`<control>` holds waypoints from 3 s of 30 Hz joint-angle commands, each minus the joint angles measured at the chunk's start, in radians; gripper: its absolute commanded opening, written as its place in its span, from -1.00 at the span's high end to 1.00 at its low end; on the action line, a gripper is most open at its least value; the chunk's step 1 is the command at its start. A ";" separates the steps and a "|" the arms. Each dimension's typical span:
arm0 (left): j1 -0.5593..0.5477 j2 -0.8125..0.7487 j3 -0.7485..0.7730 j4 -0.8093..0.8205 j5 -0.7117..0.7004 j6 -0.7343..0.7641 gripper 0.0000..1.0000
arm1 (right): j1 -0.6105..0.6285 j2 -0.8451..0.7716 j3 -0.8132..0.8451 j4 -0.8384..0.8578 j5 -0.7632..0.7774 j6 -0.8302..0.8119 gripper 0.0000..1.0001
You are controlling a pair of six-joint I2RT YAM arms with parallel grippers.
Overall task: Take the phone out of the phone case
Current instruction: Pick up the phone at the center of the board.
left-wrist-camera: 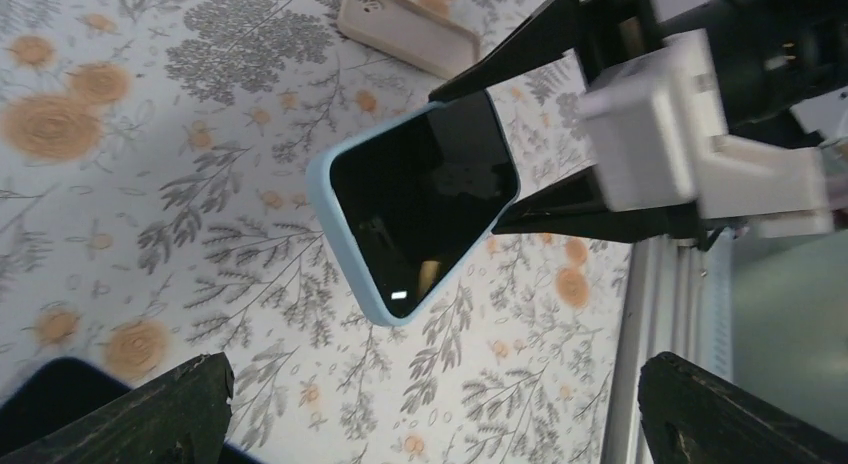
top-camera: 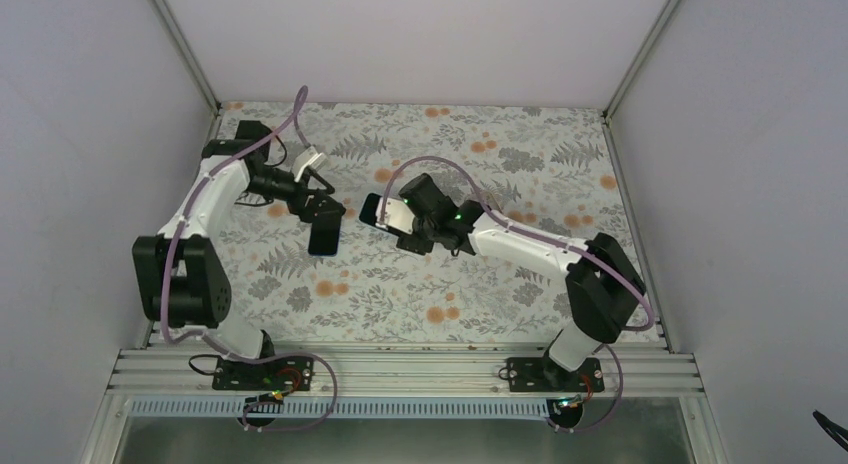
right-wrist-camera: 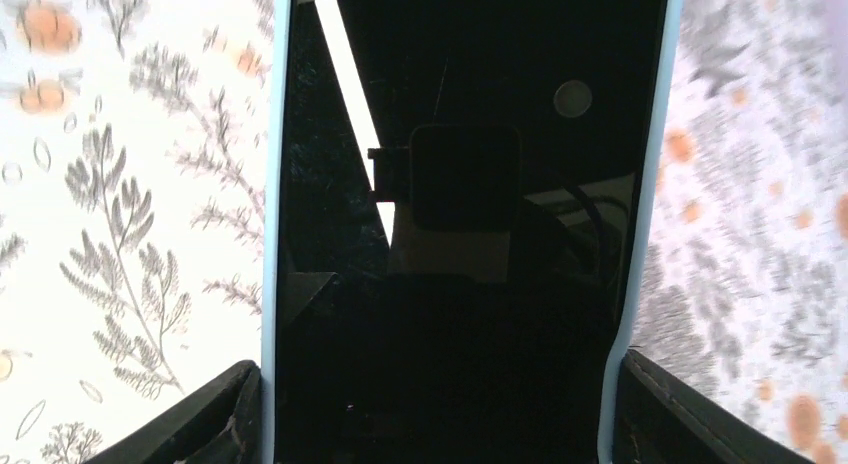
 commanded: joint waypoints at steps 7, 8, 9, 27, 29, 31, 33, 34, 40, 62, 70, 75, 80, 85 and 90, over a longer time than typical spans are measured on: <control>-0.002 0.209 0.147 -0.121 0.221 0.017 -0.99 | 0.011 -0.052 0.091 0.075 0.049 0.002 0.01; -0.005 0.216 0.148 -0.109 0.216 0.003 -0.99 | 0.012 -0.045 0.112 0.066 0.054 0.006 0.01; -0.009 0.217 0.147 -0.101 0.212 -0.006 -0.99 | 0.012 -0.040 0.126 0.058 0.051 0.011 0.01; -0.047 0.256 0.199 -0.086 0.221 -0.099 -0.53 | 0.060 0.044 0.232 0.062 0.054 0.004 -0.02; -0.047 0.258 0.199 -0.127 0.238 -0.061 -0.49 | 0.060 0.054 0.241 0.061 0.063 0.003 -0.02; -0.048 0.259 0.195 -0.155 0.243 -0.034 -0.40 | 0.060 0.058 0.245 0.066 0.069 -0.004 -0.02; -0.048 0.261 0.192 -0.169 0.241 -0.021 -0.26 | 0.060 0.058 0.249 0.073 0.078 -0.007 -0.02; -0.048 0.261 0.189 -0.173 0.242 -0.016 -0.21 | 0.061 0.059 0.254 0.074 0.083 -0.008 -0.02; -0.048 0.258 0.180 -0.147 0.237 -0.040 -0.11 | 0.061 0.048 0.263 0.074 0.096 -0.012 -0.02; -0.068 0.292 0.272 -0.245 0.283 0.023 0.95 | 0.070 -0.027 0.248 0.034 0.063 -0.008 -0.99; -0.070 0.222 0.328 -0.246 0.163 0.037 0.95 | -0.057 -0.089 0.274 -0.224 -0.265 -0.028 -1.00; -0.084 0.128 0.389 -0.245 -0.021 0.075 0.95 | -0.215 -0.099 0.318 -0.413 -0.549 -0.088 -1.00; -0.118 0.029 0.451 -0.246 -0.093 0.099 0.95 | -0.296 -0.072 0.345 -0.516 -0.687 -0.123 -1.00; -0.205 -0.026 0.466 -0.247 -0.164 0.091 0.95 | -0.299 -0.030 0.372 -0.568 -0.727 -0.149 -1.00; -0.292 -0.052 0.431 -0.247 -0.186 0.071 0.95 | -0.299 -0.007 0.390 -0.552 -0.693 -0.117 -0.99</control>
